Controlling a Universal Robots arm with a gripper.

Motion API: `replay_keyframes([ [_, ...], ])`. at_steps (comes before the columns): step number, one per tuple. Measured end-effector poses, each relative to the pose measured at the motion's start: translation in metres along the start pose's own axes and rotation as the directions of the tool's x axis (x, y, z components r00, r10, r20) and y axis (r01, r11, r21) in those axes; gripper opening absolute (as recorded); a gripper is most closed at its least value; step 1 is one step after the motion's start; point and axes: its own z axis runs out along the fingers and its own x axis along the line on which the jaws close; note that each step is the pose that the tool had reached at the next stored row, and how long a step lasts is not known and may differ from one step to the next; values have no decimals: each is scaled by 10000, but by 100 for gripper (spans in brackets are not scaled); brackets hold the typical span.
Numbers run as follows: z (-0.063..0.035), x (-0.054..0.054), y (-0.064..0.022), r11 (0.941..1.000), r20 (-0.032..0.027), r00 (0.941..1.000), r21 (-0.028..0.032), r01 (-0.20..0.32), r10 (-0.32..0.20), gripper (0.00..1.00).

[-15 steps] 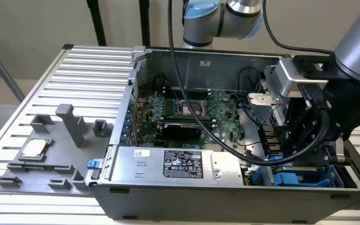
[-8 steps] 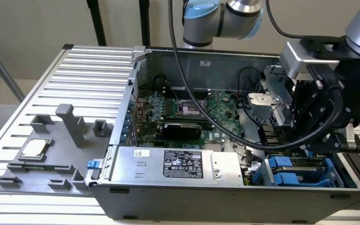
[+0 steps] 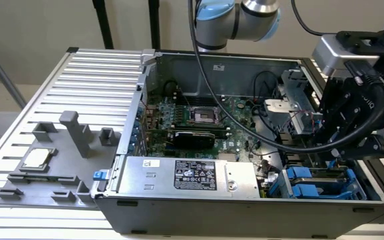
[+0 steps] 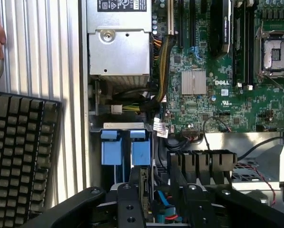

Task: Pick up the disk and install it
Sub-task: 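Insert the second disk wire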

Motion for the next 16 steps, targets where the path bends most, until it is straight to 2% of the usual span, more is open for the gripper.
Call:
replay_keyframes([
  [6,-2,-36,-194,10000,0,10000,-2,-1,1,39],
  [11,60,-64,-217,10000,-41,10000,-2,-2,2,39],
  [16,80,-115,-246,10000,-151,9999,-17,-5,5,37],
])
